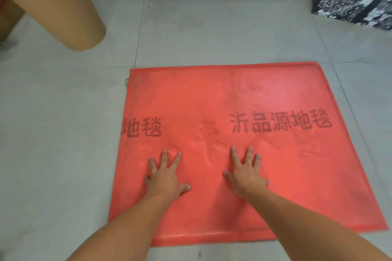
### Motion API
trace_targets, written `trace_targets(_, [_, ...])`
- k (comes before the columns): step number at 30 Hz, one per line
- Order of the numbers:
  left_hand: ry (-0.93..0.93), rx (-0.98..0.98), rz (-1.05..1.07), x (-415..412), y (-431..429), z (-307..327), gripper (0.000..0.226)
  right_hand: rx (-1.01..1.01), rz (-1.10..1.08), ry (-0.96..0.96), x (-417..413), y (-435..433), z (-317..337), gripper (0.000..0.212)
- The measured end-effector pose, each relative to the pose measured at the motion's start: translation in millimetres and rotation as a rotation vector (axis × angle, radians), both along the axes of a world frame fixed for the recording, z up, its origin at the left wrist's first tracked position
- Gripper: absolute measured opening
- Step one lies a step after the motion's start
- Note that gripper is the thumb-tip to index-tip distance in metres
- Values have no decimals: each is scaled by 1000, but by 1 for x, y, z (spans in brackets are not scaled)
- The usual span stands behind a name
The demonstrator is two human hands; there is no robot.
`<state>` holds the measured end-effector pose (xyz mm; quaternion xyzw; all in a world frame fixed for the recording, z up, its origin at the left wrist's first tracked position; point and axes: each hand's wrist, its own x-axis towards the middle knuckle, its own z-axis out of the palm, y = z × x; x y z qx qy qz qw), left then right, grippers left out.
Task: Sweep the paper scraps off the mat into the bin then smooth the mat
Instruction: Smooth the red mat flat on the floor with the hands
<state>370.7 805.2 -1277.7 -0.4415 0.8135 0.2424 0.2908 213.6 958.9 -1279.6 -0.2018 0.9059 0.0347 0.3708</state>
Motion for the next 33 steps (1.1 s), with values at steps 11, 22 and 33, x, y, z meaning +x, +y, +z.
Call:
trace_targets(11, [-8, -3, 3, -4, -4, -2, 108, -72, -18, 80, -2, -1, -3, 81])
trace_targets(22, [-8, 22, 33, -9, -10, 0, 107, -104, 15, 95, 3, 4, -5, 76])
trace_targets(33, [-8, 3, 16, -8, -6, 1, 106, -68, 12, 128, 6, 2, -6, 80])
